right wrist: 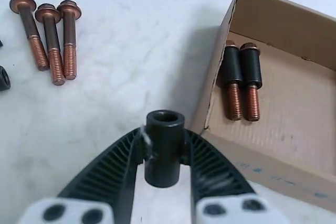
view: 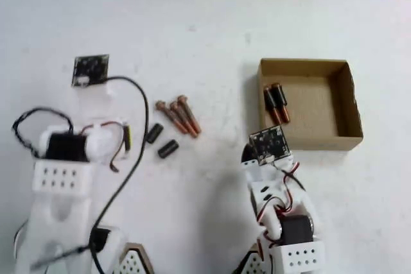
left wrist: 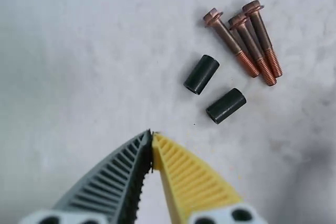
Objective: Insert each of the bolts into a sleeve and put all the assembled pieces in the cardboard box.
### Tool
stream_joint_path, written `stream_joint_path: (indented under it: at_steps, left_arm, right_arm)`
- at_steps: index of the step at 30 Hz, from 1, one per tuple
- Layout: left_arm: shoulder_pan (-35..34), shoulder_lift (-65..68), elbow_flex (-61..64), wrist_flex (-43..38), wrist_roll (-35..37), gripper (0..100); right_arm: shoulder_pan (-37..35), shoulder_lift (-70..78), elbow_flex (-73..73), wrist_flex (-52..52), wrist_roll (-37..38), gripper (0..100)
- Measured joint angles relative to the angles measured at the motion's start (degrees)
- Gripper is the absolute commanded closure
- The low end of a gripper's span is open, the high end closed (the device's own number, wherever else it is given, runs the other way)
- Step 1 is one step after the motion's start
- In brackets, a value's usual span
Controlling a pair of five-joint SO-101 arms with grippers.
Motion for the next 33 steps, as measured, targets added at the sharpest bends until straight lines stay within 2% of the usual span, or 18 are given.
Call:
stream_joint_path:
  at_steps: [5,11,17,21,26,33]
  left_arm:
    - [1.1,9.5,-4.3,-3.2,6.0,98]
    - [7.8,20.5,-10.5,-4.7,10.6,96]
    - [8.8,32.5,-17.8,-9.3,16.8,76]
    - [9.0,39.1,-21.3,-10.0,25.4,67]
    - [9.8,46.5,-25.1,-10.5,35.4,67]
    - [9.7,56.9,-31.7,-10.5,42.1,67]
  right_arm:
    - [0.0,0.0,0.0,0.0,0.0,98.1]
    - [0.0,0.0,0.2,0.0,0.0,98.1]
    - [0.0,0.0,0.2,0.0,0.0,98.1]
    - [0.0,0.0,0.2,0.0,0.0,98.1]
    - [0.0,0.0,0.2,0.0,0.0,98.1]
    - [0.0,0.0,0.2,0.0,0.0,98.1]
